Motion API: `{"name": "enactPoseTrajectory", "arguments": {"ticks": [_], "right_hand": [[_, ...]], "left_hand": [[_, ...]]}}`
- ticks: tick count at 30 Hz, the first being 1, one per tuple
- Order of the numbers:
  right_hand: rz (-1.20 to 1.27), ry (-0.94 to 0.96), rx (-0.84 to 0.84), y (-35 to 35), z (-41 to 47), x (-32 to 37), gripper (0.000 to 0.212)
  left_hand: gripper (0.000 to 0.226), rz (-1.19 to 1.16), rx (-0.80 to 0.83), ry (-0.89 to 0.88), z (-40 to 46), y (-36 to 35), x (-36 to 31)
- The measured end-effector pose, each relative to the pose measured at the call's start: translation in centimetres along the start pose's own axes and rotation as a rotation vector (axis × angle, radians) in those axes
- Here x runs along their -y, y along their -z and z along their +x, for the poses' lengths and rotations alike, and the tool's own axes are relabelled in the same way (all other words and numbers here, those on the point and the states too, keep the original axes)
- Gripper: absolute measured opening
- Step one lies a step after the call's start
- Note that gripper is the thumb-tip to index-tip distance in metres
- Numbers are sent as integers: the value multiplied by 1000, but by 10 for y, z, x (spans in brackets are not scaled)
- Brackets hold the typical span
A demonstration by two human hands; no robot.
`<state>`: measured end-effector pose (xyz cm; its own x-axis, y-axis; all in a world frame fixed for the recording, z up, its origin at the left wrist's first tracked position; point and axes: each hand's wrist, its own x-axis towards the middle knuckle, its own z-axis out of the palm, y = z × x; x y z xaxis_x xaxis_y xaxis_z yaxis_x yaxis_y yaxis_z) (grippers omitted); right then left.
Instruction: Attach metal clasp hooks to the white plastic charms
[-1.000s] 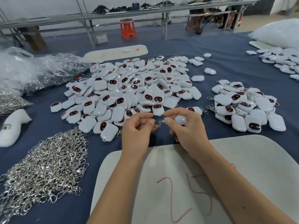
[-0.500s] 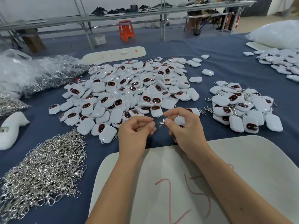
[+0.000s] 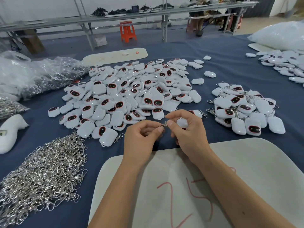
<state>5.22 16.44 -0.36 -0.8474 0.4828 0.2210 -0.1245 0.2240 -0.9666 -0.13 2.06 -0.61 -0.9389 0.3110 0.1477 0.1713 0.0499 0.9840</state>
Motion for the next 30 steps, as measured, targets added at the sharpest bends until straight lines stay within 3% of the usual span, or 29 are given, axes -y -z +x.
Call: {"name": "enactPoseTrajectory", "arguments": {"ticks": [11, 17, 30], "right_hand": [[-122, 0, -5, -2, -2, 2, 20], [-148, 49, 101, -3, -5, 7, 12], [-146, 80, 132, -2, -3, 4, 17]], "left_hand": [[18, 45, -86, -10, 0, -1, -1], [19, 106, -105, -11, -2, -3, -2], [15, 23, -123, -66, -4, -4, -7]]}}
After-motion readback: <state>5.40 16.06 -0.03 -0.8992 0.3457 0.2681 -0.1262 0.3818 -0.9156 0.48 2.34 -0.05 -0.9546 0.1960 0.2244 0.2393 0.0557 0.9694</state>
